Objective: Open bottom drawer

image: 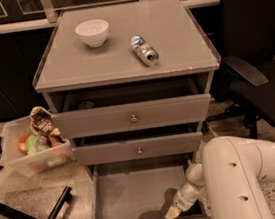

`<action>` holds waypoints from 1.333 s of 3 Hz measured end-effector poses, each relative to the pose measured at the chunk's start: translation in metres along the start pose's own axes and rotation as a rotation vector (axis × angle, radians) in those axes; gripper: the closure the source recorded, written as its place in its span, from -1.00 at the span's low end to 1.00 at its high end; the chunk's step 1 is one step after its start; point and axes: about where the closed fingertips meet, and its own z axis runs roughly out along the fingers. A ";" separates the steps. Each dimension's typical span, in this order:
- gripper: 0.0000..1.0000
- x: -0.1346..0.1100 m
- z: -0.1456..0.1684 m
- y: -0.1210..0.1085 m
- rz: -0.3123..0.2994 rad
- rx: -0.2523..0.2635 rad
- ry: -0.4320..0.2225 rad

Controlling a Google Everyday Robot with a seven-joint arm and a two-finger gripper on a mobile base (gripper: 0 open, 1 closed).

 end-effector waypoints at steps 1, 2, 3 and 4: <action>-0.77 0.015 0.007 0.009 0.007 0.007 0.026; -1.00 0.015 0.007 0.009 0.007 0.007 0.026; -1.00 0.016 -0.004 0.021 -0.020 0.045 -0.031; -1.00 0.002 -0.033 0.043 -0.094 0.134 -0.152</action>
Offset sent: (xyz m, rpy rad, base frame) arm -0.0588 0.0024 0.0097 -0.0853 -0.0217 0.0228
